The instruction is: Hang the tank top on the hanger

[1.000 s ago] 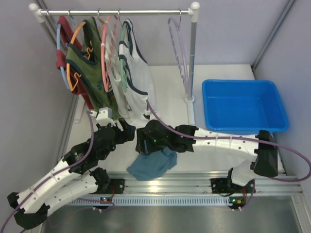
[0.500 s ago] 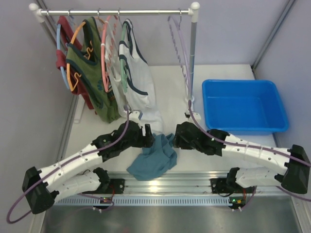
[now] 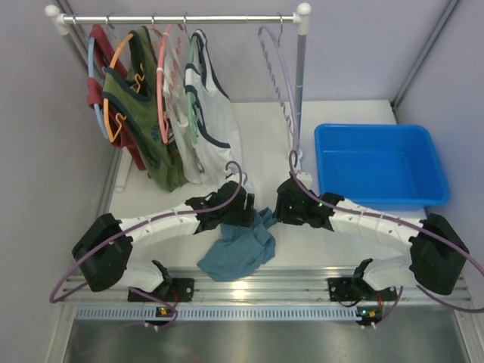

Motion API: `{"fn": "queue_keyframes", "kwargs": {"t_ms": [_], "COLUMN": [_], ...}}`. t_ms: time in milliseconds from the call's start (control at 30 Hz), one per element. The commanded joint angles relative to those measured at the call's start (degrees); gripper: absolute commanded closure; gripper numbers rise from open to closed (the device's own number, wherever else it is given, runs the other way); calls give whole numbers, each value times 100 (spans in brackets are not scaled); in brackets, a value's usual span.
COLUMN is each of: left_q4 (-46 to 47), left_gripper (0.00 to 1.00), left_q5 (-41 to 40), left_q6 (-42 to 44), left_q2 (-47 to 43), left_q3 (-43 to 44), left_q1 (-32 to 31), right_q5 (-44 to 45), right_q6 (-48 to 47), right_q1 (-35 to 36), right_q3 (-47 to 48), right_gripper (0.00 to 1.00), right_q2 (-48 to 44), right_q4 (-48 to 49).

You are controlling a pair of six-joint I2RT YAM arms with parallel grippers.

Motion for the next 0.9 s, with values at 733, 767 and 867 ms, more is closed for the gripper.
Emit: {"fn": "queue_keyframes", "kwargs": {"t_ms": [733,767,867], "left_q4": [-722,-888,-1223], "left_gripper": [100,100,100], "left_q5": [-884,-911,-1051], "left_q6": [284,275,223], "left_q2": [-844,-1019,-1345], "left_q3": [424,442,547], "left_q1": [-1,-1,-1], "right_q5": [175,306,544], "right_q6": [-149,-140,-61], "right_q1": [-89,-80,-27], "right_q3": [25,43,78], "right_gripper": [100,100,100], "right_q2": [1133,880,370], "right_q4": [962,882,514]}}
